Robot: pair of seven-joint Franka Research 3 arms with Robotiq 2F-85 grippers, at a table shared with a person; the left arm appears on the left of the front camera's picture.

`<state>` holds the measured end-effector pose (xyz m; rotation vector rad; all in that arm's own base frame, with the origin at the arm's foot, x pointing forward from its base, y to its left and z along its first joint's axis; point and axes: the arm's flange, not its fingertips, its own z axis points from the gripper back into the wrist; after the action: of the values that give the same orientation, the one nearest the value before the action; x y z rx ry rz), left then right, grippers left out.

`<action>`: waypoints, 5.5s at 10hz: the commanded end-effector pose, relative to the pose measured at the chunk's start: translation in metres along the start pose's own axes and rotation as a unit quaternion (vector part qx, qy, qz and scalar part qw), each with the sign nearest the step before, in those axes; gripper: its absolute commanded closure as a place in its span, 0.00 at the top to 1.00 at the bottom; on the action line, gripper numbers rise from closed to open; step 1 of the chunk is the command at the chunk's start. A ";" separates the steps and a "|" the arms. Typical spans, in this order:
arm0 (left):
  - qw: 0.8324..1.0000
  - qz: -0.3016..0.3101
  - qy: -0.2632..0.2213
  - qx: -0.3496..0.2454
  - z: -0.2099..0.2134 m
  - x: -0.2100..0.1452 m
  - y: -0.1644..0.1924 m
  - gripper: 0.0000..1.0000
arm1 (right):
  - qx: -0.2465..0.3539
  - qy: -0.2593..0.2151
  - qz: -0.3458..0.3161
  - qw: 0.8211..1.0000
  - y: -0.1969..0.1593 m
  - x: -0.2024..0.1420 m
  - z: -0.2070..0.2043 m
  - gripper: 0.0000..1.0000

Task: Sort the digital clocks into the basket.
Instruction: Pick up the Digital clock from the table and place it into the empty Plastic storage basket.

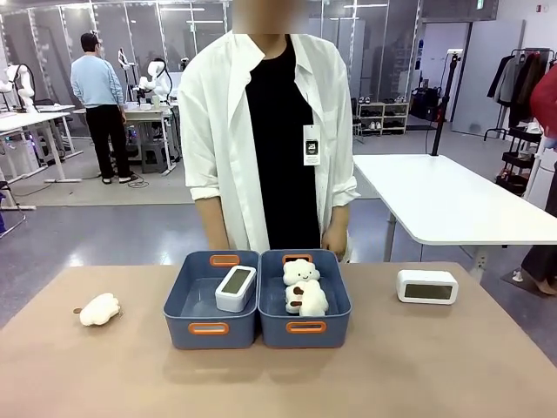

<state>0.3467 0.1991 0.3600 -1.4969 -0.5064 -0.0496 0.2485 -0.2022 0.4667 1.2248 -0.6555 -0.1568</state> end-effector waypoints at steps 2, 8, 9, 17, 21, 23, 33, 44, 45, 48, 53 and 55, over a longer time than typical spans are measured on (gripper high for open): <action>1.000 -0.002 0.000 0.002 0.002 -0.006 -0.007 0.93 | 0.006 -0.002 0.007 1.000 0.000 0.000 0.000 1.00; 1.000 -0.002 0.000 0.002 0.002 -0.006 -0.007 0.93 | -0.341 0.177 0.193 0.903 0.027 0.112 -0.078 1.00; 1.000 -0.002 0.000 0.002 0.002 -0.006 -0.007 0.93 | -0.361 0.222 0.208 0.881 0.017 0.134 -0.102 1.00; 1.000 -0.002 0.000 0.002 0.002 -0.006 -0.007 0.93 | -0.414 0.291 0.275 0.817 -0.021 0.155 -0.173 1.00; 1.000 -0.002 0.000 0.002 0.002 -0.006 -0.007 0.93 | -0.348 0.452 0.428 0.700 -0.042 0.202 -0.262 1.00; 1.000 -0.002 0.000 0.002 0.002 -0.006 -0.007 0.93 | -0.335 0.490 0.473 0.651 -0.064 0.217 -0.297 1.00; 1.000 -0.002 0.000 0.002 0.002 -0.006 -0.007 0.93 | -0.213 0.609 0.509 0.569 -0.150 0.229 -0.402 1.00; 1.000 -0.002 0.000 0.002 0.002 -0.006 -0.007 0.93 | -0.193 0.605 0.471 0.612 -0.177 0.214 -0.398 0.03; 1.000 -0.002 0.000 0.002 0.002 -0.006 -0.007 0.93 | -0.182 0.598 0.472 0.622 -0.166 0.213 -0.392 0.03; 1.000 -0.002 0.000 0.002 0.002 -0.006 -0.007 0.93 | -0.176 0.584 0.467 0.640 -0.124 0.207 -0.367 0.03; 1.000 -0.002 0.000 0.002 0.002 -0.006 -0.007 0.93 | -0.207 0.571 0.462 0.646 -0.076 0.183 -0.369 0.03; 1.000 -0.002 0.000 0.002 0.002 -0.006 -0.007 0.93 | -0.194 0.583 0.468 0.636 -0.072 0.188 -0.370 0.03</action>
<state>0.3427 0.2002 0.3620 -1.4947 -0.5139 -0.0481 0.6166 -0.0095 0.4033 0.2321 0.0083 1.2336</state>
